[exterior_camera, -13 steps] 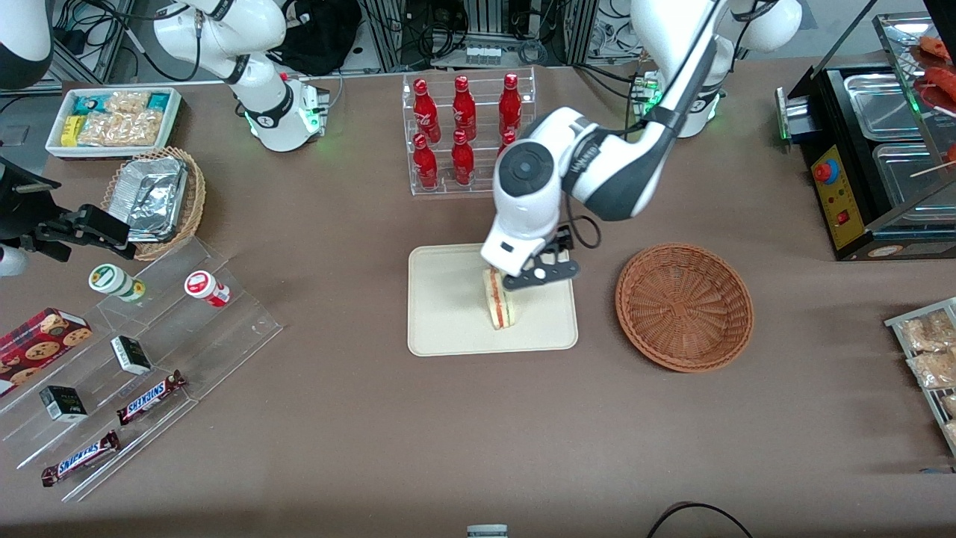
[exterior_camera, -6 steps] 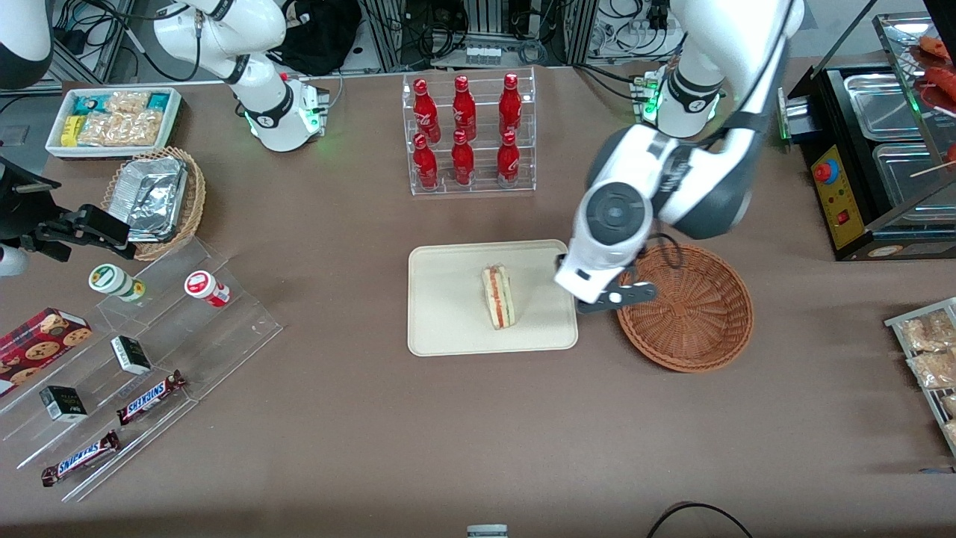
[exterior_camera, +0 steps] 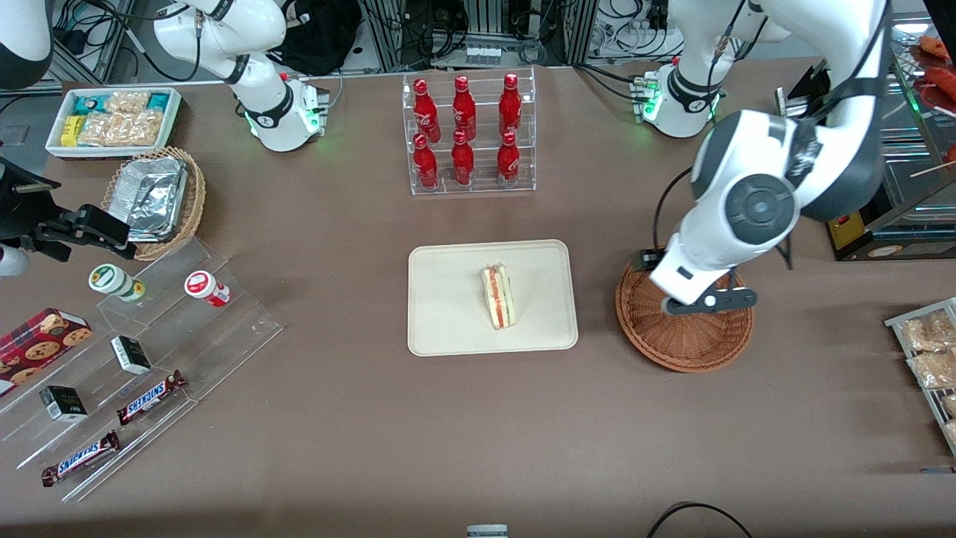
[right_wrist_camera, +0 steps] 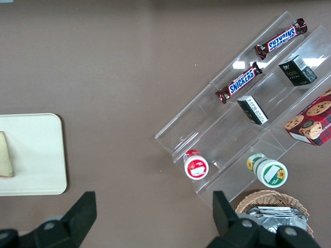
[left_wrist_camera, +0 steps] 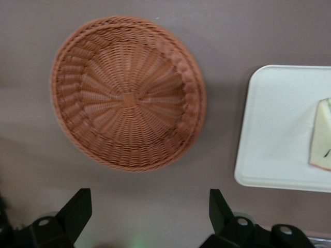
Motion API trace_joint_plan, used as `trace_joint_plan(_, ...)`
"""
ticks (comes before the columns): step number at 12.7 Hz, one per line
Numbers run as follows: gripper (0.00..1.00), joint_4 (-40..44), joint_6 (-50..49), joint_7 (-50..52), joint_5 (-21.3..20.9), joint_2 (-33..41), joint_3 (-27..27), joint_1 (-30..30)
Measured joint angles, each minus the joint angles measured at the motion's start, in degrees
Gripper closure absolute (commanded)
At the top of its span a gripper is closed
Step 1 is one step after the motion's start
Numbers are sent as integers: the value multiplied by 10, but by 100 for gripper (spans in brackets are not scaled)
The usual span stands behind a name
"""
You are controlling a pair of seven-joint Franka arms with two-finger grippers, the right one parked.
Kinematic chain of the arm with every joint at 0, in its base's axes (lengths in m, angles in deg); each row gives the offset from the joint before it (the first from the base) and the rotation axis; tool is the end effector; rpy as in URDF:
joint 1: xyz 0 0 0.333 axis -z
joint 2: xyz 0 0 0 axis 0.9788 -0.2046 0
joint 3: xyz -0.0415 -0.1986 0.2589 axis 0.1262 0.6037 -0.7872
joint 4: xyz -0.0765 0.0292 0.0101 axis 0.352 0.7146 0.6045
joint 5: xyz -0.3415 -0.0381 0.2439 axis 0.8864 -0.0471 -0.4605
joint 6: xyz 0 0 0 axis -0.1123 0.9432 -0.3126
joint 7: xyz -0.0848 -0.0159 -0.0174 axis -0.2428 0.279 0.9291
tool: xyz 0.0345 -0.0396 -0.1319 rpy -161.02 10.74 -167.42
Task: Place sandwich from basket to tray
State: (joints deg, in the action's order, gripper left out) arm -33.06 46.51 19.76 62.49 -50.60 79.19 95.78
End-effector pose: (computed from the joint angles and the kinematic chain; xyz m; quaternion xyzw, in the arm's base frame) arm 0.5911 -0.1916 0.4202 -0.9925 -0.0292 0.1086 0.0478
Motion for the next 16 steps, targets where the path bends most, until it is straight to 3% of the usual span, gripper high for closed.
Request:
trace_joint_plan(6,0,-47,-27,-120,0,77,6,-85)
trace_joint_plan(11,0,-49,-57,-162,1,112,73,-176)
trace_joint_plan(16,0,-44,-90,-176,1,148,77,-201)
